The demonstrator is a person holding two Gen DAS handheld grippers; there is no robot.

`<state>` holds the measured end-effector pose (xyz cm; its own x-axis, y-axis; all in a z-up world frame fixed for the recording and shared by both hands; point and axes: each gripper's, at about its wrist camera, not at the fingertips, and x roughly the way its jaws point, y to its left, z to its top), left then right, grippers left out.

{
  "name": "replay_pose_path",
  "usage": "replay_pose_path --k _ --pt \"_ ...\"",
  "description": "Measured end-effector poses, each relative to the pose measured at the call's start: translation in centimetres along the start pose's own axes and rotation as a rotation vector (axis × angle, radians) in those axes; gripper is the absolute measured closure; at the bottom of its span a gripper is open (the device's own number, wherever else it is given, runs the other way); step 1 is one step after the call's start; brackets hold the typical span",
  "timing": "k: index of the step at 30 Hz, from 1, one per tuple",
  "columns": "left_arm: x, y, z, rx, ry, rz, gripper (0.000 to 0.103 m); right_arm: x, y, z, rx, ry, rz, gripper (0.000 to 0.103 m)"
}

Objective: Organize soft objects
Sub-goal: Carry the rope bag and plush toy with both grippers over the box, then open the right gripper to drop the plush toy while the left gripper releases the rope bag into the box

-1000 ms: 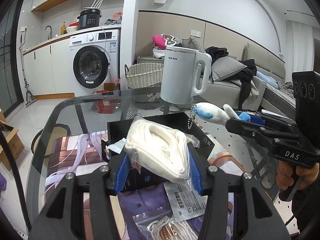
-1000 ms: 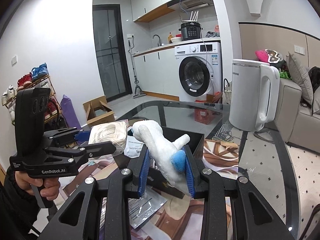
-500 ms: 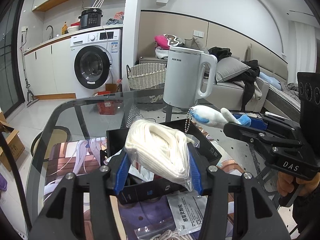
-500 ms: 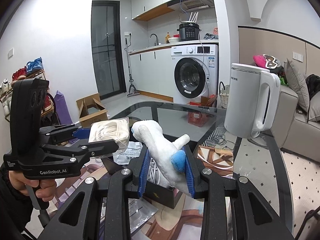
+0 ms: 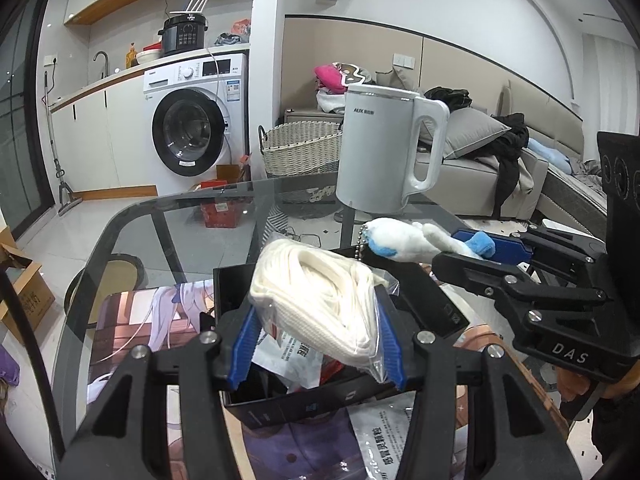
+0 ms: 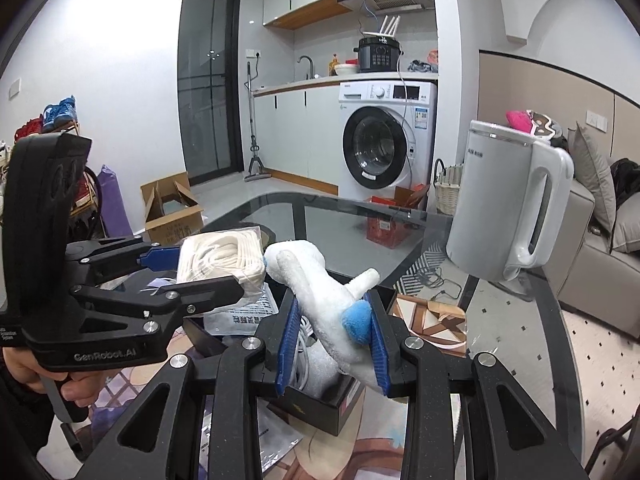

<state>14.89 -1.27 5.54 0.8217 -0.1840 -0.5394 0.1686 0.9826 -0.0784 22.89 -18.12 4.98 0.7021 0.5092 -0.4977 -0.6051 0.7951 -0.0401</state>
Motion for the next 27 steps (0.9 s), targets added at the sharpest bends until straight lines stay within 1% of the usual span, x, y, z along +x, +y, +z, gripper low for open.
replay_pose_path --k 7,14,18,20,22,27 --pt "1.2 0.8 -0.4 -0.008 0.025 0.022 0.052 2.4 0.5 0.3 -0.011 0.034 -0.008 0.071" --pt "1.4 1.2 -0.4 -0.012 0.026 0.029 0.052 5.0 1.0 0.2 -0.027 0.072 -0.018 0.071" --pt "1.5 1.6 -0.4 -0.019 0.027 0.032 0.052 5.8 1.3 0.2 -0.026 0.079 -0.007 0.071" --pt "1.5 1.8 -0.5 -0.020 0.029 0.036 0.052 6.4 1.6 0.2 -0.034 0.094 0.001 0.069" --pt "1.5 1.9 -0.5 -0.025 0.033 0.035 0.052 6.9 1.6 0.1 -0.040 0.109 -0.008 0.063" --pt "1.6 1.7 -0.6 -0.019 0.034 0.028 0.052 6.3 1.0 -0.1 -0.023 0.092 -0.002 0.056"
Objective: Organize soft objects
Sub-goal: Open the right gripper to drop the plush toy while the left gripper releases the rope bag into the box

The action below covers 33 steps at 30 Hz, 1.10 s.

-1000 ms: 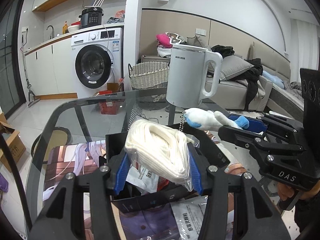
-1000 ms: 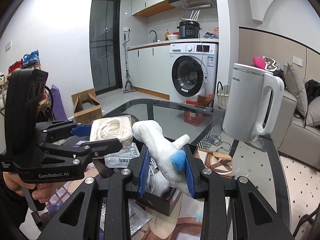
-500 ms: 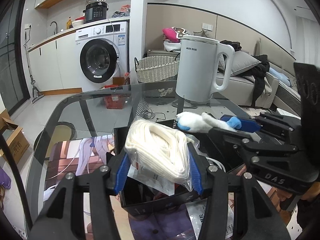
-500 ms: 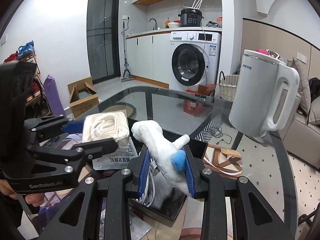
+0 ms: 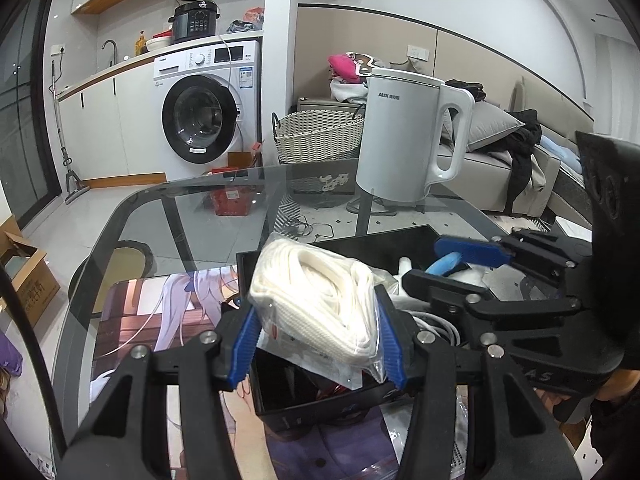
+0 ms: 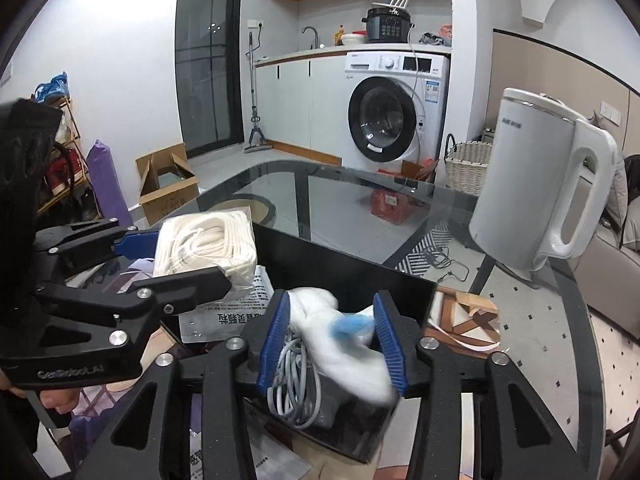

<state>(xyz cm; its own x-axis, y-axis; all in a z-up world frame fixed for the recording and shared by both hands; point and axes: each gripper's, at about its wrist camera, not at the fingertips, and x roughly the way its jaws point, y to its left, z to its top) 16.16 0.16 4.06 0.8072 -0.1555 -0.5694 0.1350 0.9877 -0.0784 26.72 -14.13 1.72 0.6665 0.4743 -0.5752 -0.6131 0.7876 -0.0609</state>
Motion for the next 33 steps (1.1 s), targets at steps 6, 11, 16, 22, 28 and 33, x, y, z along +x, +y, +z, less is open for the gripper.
replay_pose_path --k 6,11,16,22,28,33 --pt "0.6 -0.4 0.0 0.008 0.013 -0.007 0.051 -1.5 -0.9 -0.3 -0.001 -0.015 -0.019 0.051" --pt "1.0 -0.9 0.0 0.017 0.033 -0.010 0.047 -2.3 -1.2 -0.6 0.002 -0.020 -0.020 0.049" --pt "0.4 -1.0 0.0 0.015 0.038 0.007 0.020 -3.2 -1.4 -0.8 0.011 -0.028 -0.023 0.047" --pt "-1.9 -0.5 -0.2 -0.025 -0.020 -0.023 0.000 -5.2 -1.8 -1.7 0.043 -0.050 -0.015 0.021" --pt "-3.8 0.0 -1.3 -0.060 -0.032 -0.039 0.000 -6.8 -1.5 -2.7 0.057 -0.047 -0.016 0.001" --pt "-5.2 0.2 -2.8 -0.063 -0.031 -0.018 0.000 -7.1 -1.0 -3.8 0.057 -0.020 -0.013 0.001"
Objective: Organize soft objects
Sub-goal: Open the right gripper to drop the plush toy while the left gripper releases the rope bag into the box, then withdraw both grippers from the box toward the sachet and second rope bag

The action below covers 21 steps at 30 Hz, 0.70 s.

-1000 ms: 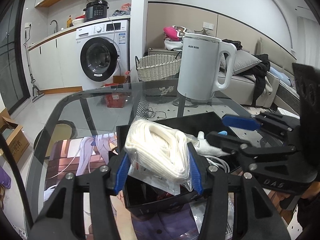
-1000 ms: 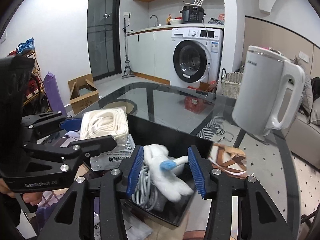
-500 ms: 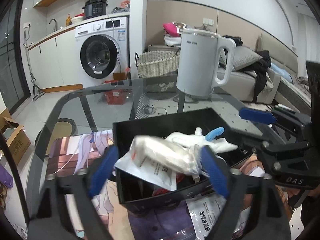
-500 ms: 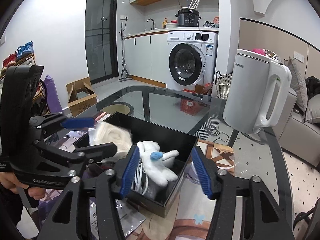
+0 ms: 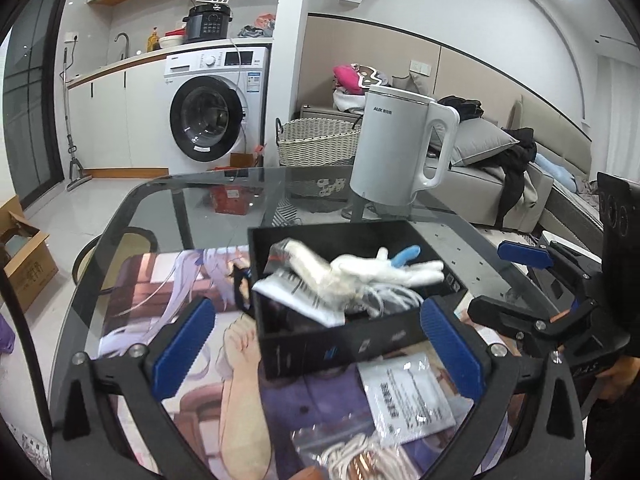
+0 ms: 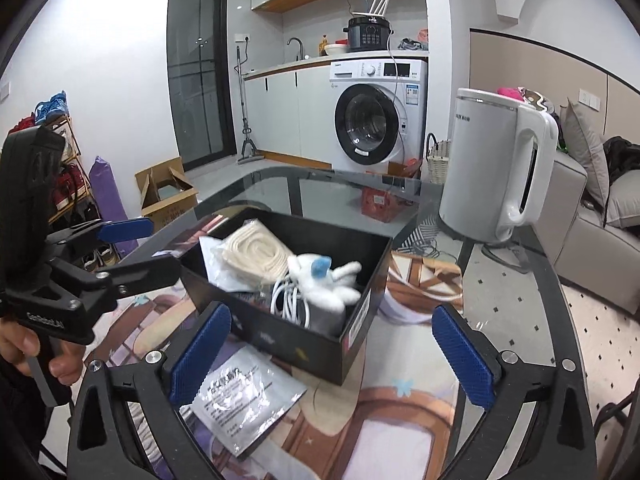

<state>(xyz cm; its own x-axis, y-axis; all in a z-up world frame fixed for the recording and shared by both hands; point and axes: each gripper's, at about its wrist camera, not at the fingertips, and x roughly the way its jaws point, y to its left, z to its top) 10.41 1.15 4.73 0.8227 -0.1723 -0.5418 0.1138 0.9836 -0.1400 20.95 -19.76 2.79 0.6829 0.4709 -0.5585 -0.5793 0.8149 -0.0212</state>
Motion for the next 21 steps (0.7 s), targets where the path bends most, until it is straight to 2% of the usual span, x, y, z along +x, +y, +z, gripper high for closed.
replay_pose_path --k 11,21 --pt "-2.6 0.2 -2.6 -0.004 0.017 0.025 0.000 0.0 0.9 -2.5 0.028 0.086 0.022 0.001" --pt "-3.1 1.8 -5.1 -0.026 0.054 0.079 0.000 2.6 3.1 -3.9 0.039 0.204 0.034 0.001"
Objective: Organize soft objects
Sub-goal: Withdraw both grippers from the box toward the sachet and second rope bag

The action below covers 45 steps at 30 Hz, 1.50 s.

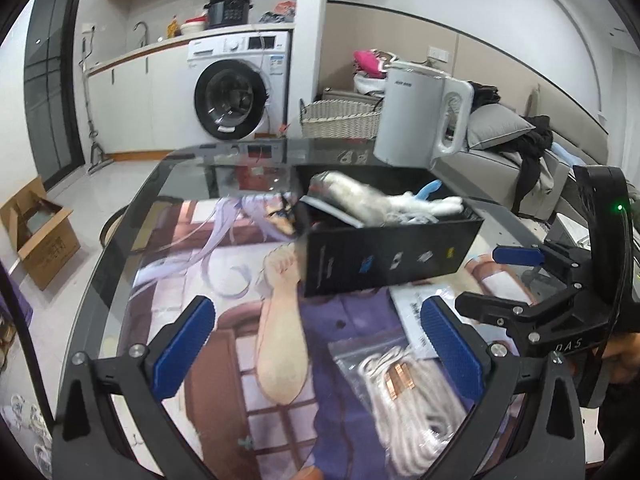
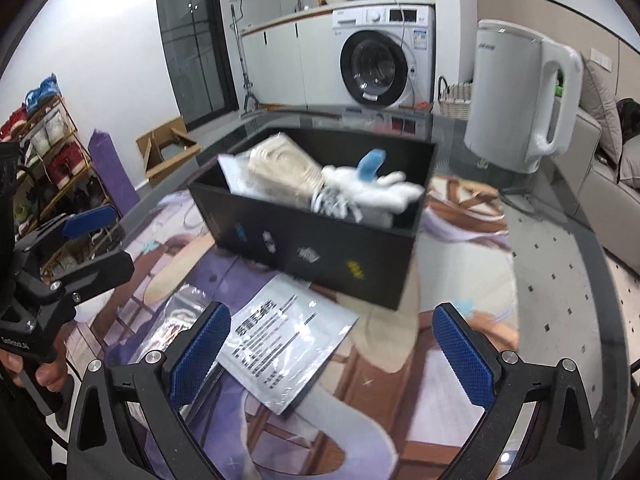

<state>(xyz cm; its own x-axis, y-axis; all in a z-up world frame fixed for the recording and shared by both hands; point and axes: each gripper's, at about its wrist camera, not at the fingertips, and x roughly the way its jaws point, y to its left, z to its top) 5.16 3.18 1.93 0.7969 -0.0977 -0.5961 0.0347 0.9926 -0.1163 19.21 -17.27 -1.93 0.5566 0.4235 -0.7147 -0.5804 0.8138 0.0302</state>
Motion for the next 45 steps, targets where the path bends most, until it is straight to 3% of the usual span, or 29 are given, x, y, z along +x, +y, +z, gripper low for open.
replay_pose_path --k 6,13,25,33,45 --pt "0.1 0.9 -0.7 -0.009 0.012 0.031 0.000 2.1 1.8 -0.3 0.003 0.065 0.005 0.001" --pt "0.4 1.7 -0.9 -0.024 0.020 0.044 0.000 4.3 3.1 0.0 0.036 0.113 -0.061 0.001" --pt "0.7 1.1 -1.0 -0.008 0.044 0.016 0.000 3.3 -0.1 -2.0 0.063 0.154 -0.157 0.001" --pt "1.2 -0.2 -1.3 0.025 0.069 -0.004 0.000 2.1 -2.6 -3.1 0.006 0.145 -0.117 0.001" --pt "1.5 -0.5 -1.6 0.029 0.092 -0.011 0.000 1.8 -2.3 -3.3 -0.049 0.139 -0.076 0.004"
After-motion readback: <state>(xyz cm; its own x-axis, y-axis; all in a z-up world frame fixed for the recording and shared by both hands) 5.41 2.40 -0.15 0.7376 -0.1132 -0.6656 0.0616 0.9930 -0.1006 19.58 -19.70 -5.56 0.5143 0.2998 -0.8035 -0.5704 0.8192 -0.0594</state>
